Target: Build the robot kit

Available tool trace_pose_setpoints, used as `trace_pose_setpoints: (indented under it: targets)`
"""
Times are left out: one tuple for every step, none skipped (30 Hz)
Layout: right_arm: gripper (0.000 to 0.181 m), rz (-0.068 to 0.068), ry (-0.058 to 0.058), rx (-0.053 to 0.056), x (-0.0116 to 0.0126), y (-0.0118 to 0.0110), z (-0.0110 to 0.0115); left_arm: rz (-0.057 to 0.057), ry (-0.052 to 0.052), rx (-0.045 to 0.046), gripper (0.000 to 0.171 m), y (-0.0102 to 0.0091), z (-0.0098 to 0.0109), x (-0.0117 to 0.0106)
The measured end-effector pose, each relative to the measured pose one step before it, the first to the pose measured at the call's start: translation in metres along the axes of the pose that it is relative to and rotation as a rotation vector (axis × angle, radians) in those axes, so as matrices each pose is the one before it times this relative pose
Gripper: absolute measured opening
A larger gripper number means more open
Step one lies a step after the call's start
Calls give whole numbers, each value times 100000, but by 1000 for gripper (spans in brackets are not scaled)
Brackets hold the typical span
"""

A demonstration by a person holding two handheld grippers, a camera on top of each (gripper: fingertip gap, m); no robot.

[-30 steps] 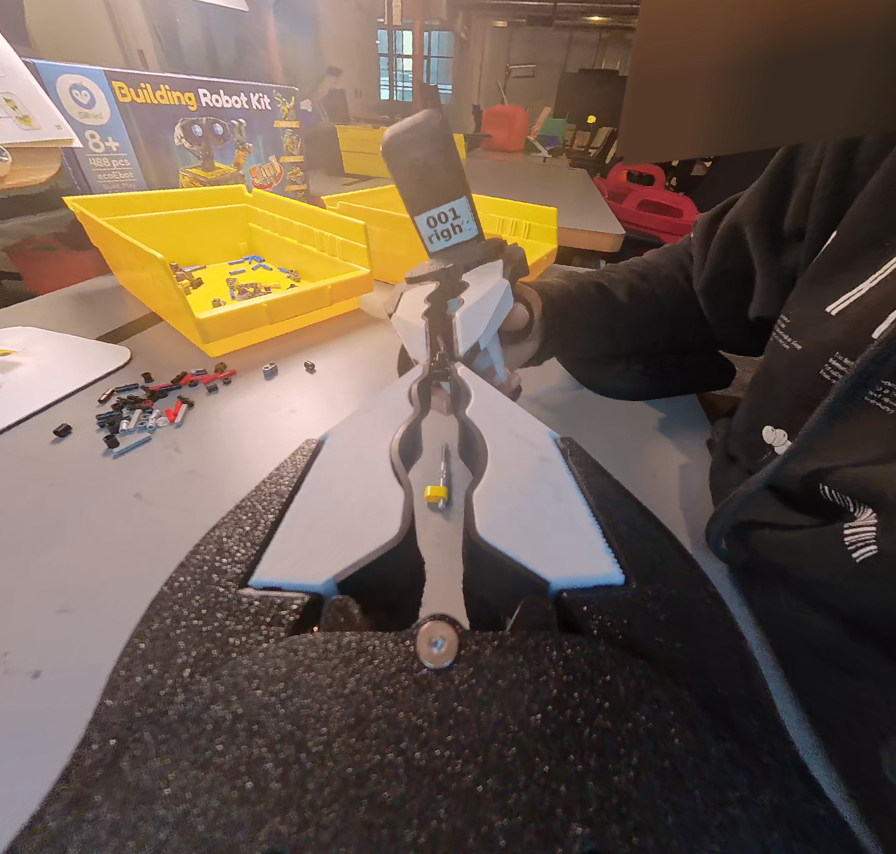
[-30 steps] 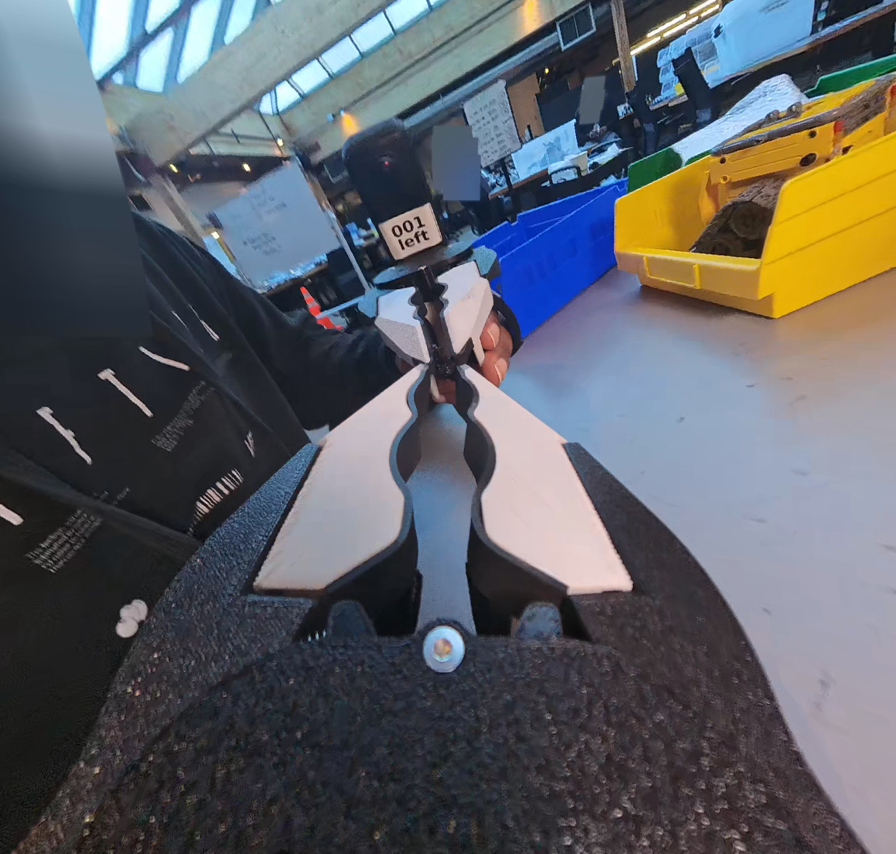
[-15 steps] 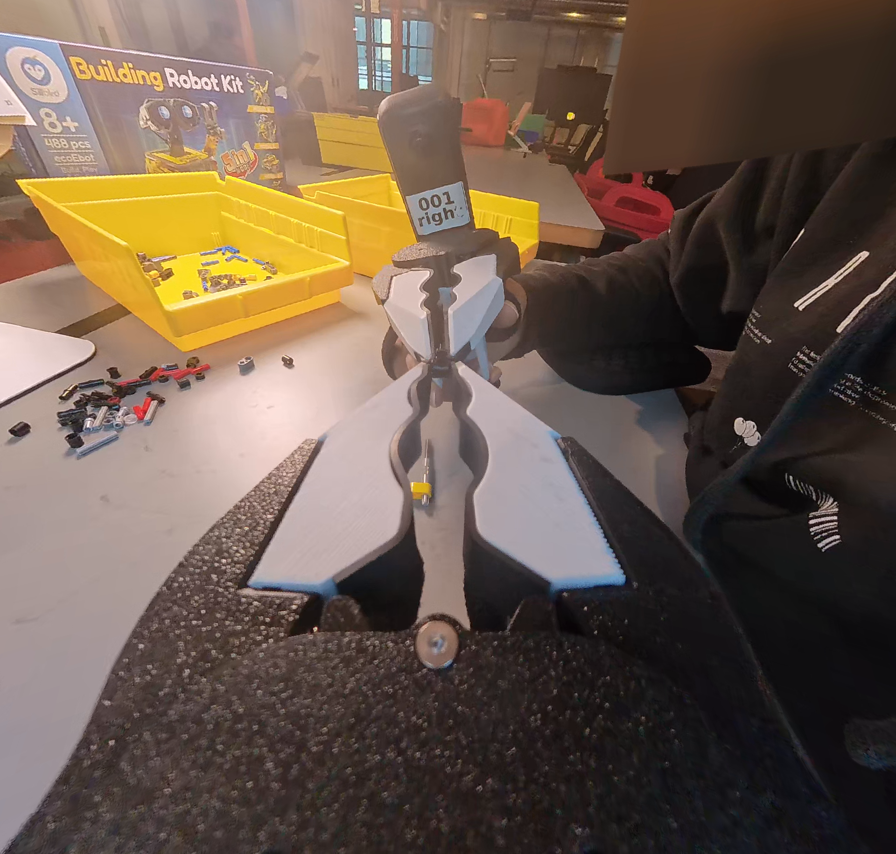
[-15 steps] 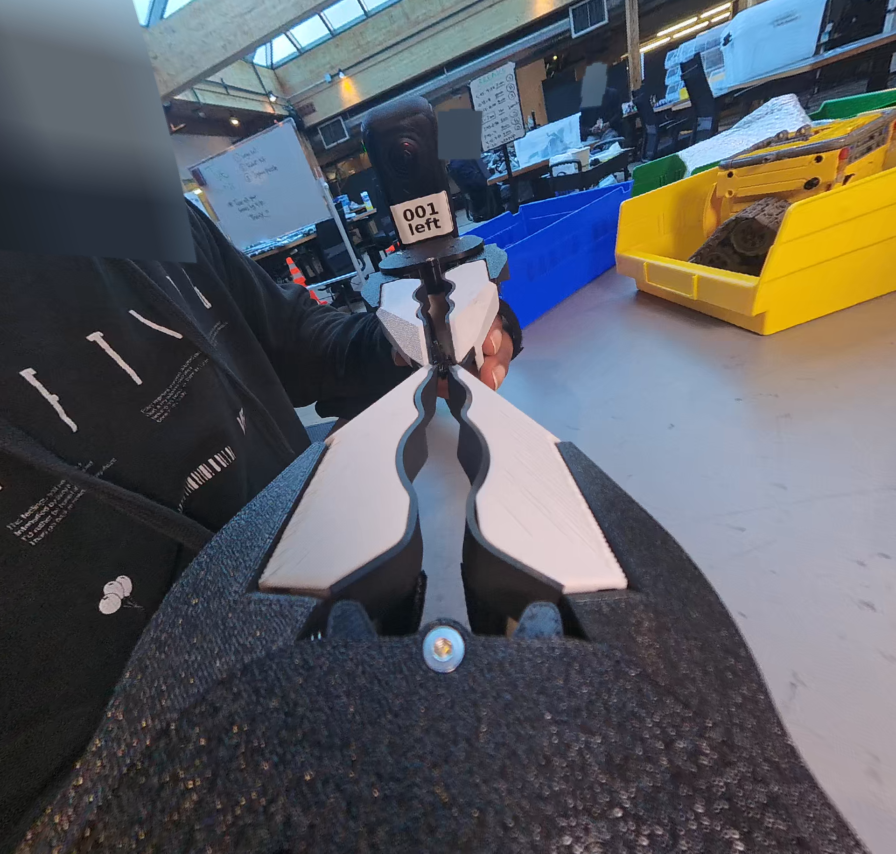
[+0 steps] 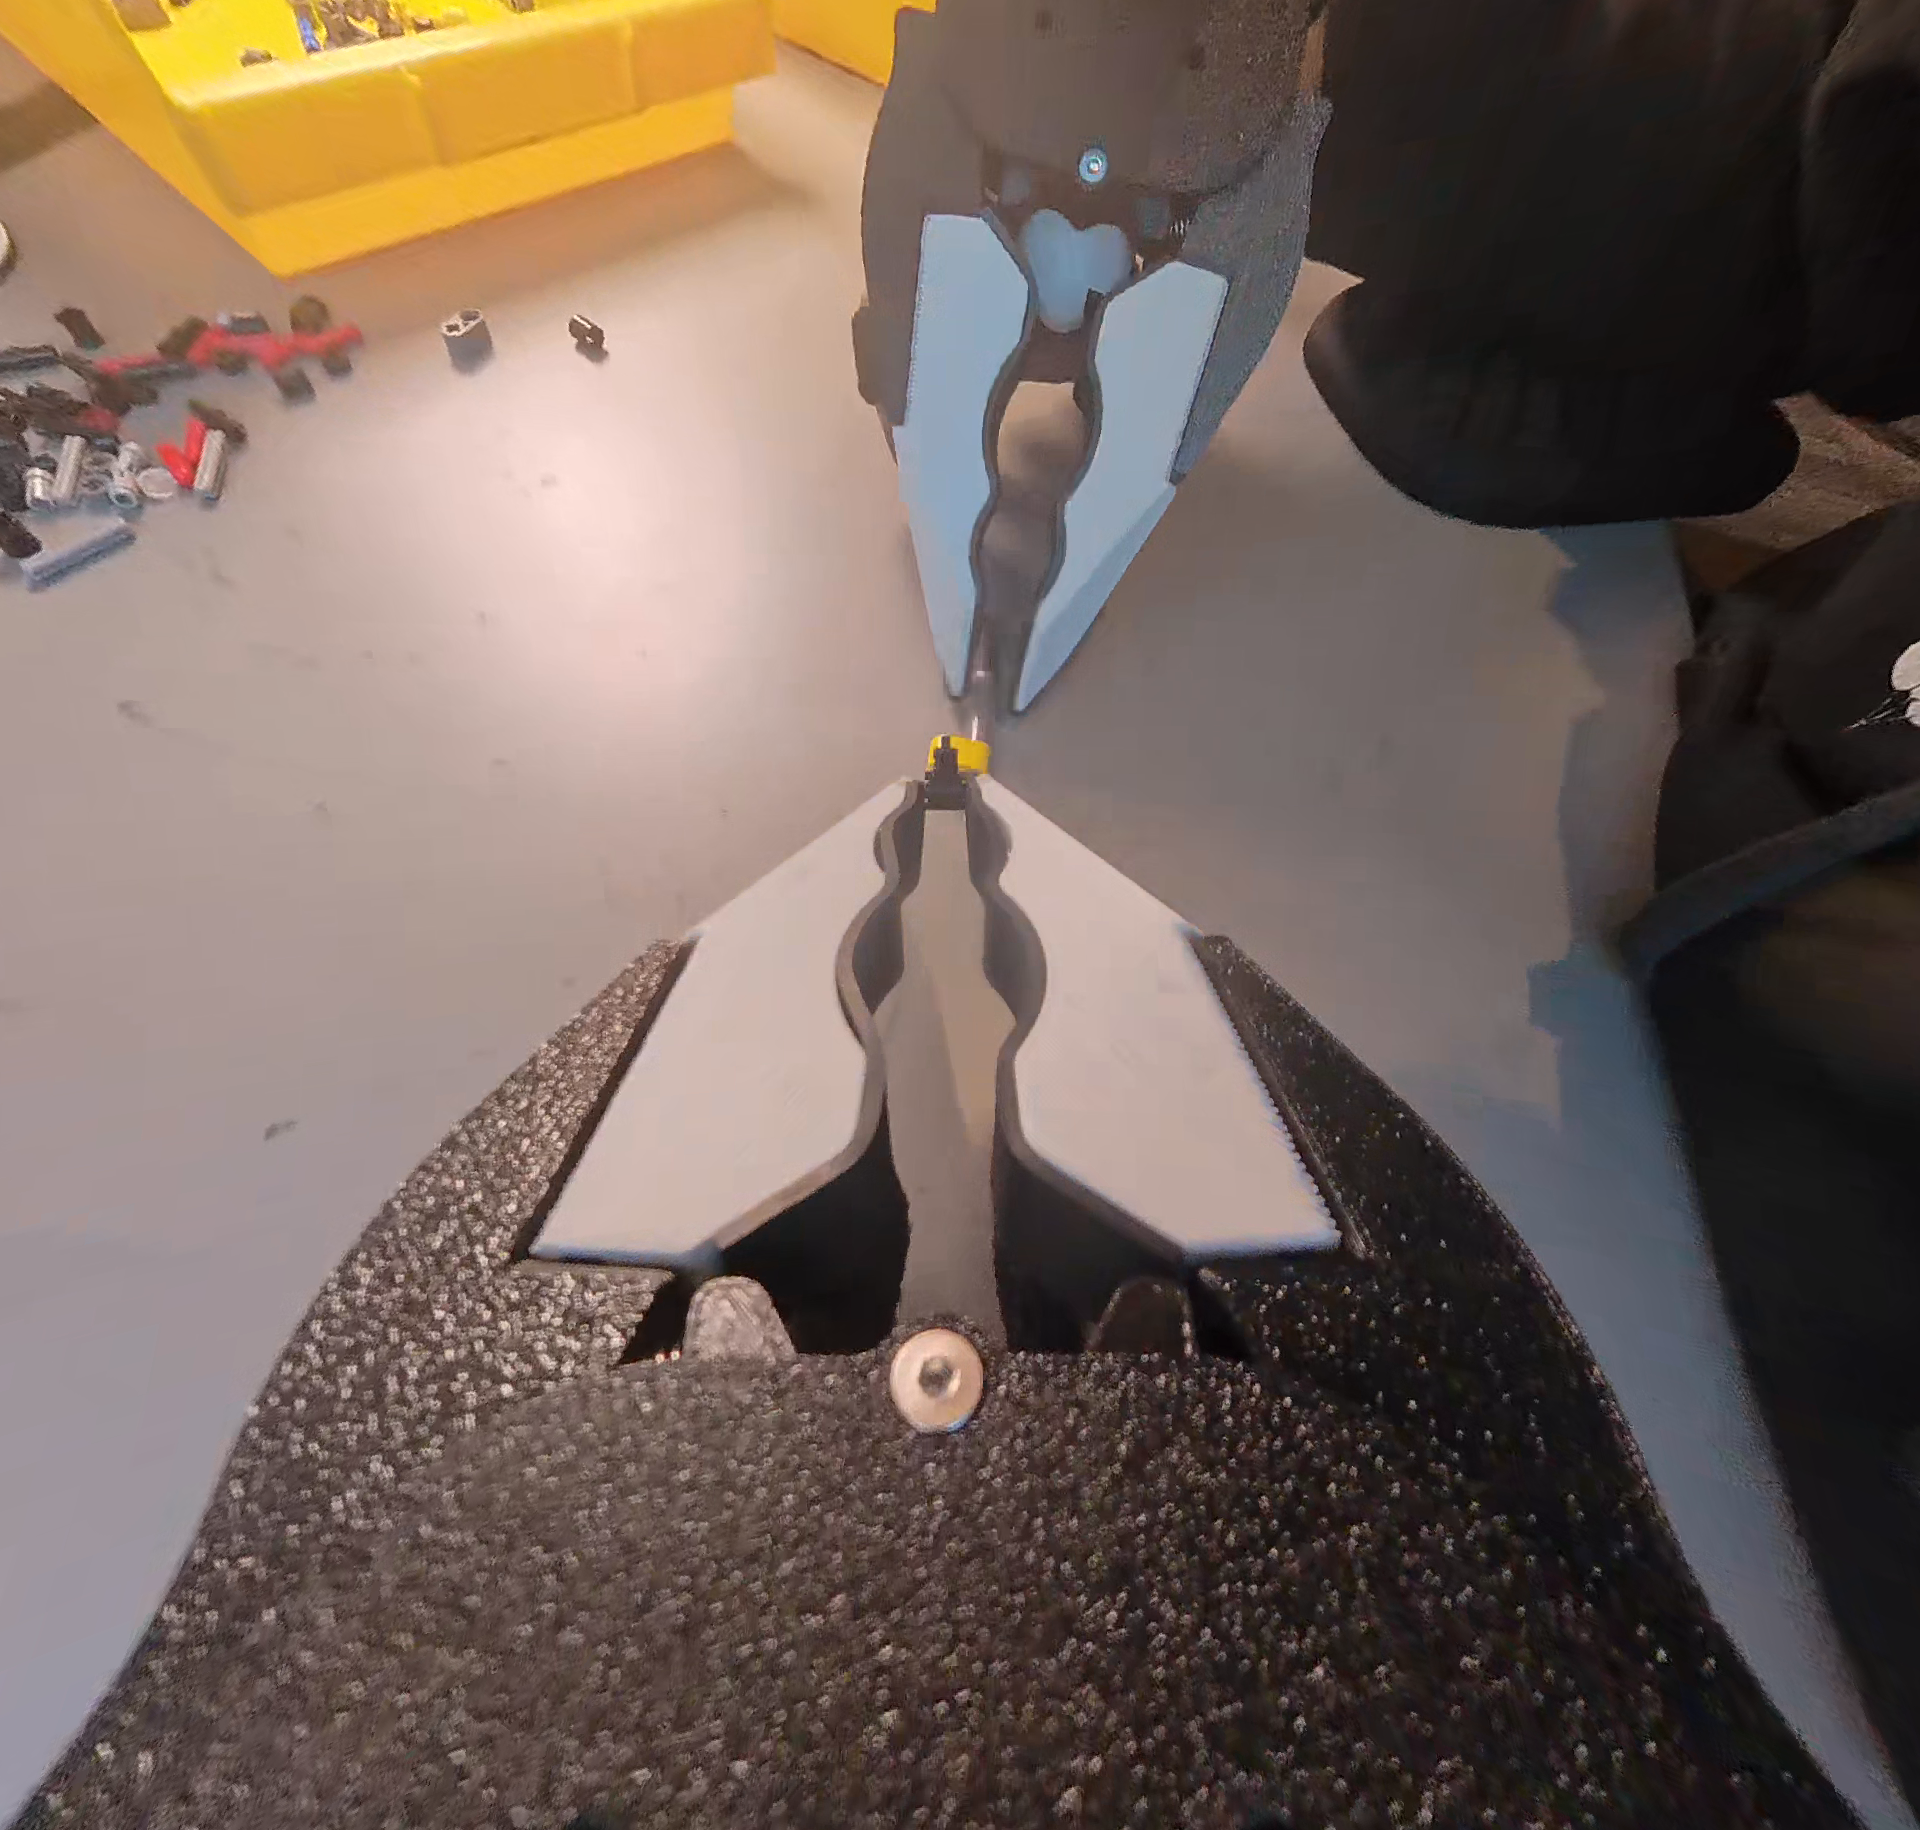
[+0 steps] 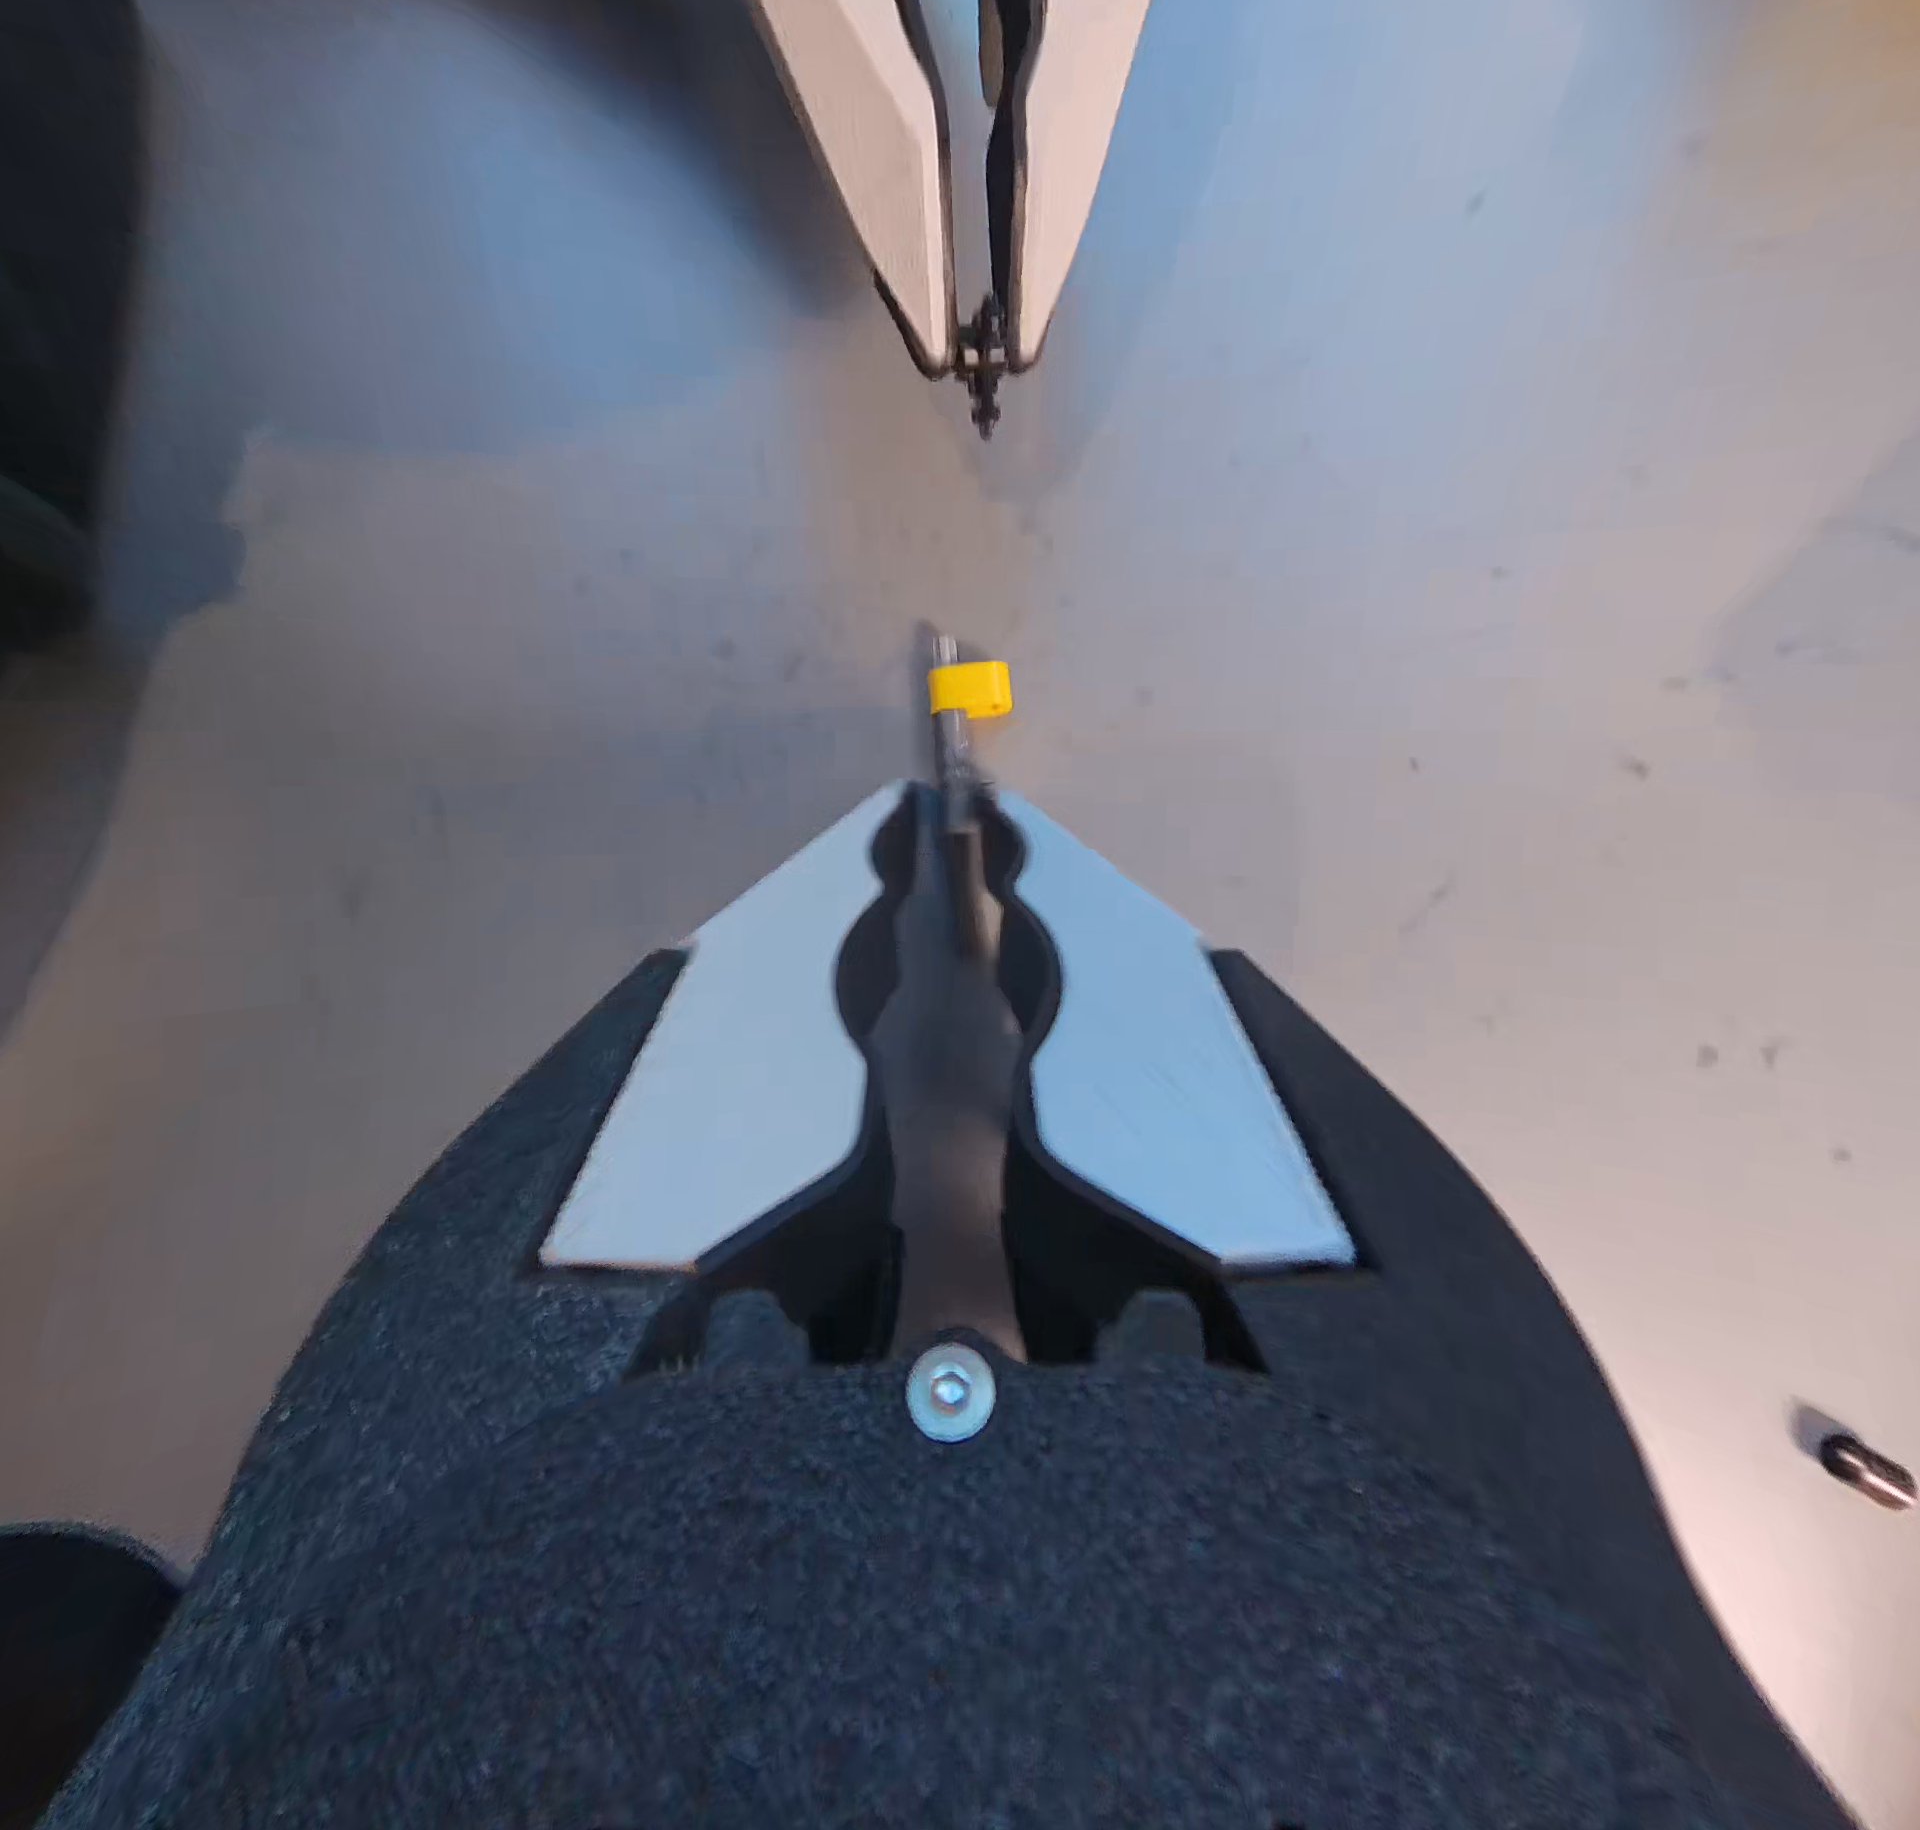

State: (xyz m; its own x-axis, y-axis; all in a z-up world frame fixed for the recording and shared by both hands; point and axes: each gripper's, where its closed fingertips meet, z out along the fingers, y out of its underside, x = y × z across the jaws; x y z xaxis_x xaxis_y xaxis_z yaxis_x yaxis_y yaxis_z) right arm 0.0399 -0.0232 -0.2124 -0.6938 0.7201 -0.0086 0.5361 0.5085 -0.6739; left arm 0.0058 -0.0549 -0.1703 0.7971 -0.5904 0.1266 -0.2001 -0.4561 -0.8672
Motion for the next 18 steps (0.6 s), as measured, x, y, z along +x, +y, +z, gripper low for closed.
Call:
trace_pose_setpoints:
  targets:
    - [5,592,-1507,140,-150,-173,64,234,254,-678,7,150,71,60]
    - [5,79,-431,21,18,-93,135,162,386,-201,6,59,21,75]
    - [5,-940,227,982,76,-157,100,244,58,198,6,-22,-29,23]
    - [5,-670,-130,3015,-3,-399,4,288,43,284,6,-51,-55,12]
    - [6,520,-1677,5712,-201,-783,-189,300,194,642,6,-101,-94,29]
    - [5,393,-1807,6819,-248,-986,-333,169,63,1010,6,-160,-120,18]
    - [5,-891,-662,6133,-143,-953,-377,37,300,1041,7,-171,-134,45]
    - [5,-1323,293,4356,-45,-777,-327,120,915,1179,6,-189,-150,146]
    - [6,-1036,300,2874,-29,-589,-239,6,865,1266,6,-232,-133,147]
    - [6,-676,-316,2257,-130,-470,-134,-97,545,929,6,-198,-89,109]
    - [6,-326,-417,1649,-141,-340,-38,208,439,737,6,-170,-72,103]
    - [6,48,-526,540,-133,-125,46,410,301,708,6,-151,-24,112]
    - [6,32,-450,-354,-101,47,88,398,131,458,6,-117,-11,105]
    - [6,-169,-410,-86,-111,31,89,480,121,44,6,-38,9,89]
    - [6,191,-620,-58,-117,20,59,604,136,-161,6,4,15,95]
    - [6,242,-532,-273,-81,57,30,576,117,-208,6,28,15,70]
    - [6,3,-203,-195,-8,64,-20,388,103,-154,6,22,6,52]
    - [6,196,-245,-62,-11,51,-65,112,109,-55,6,2,-9,37]
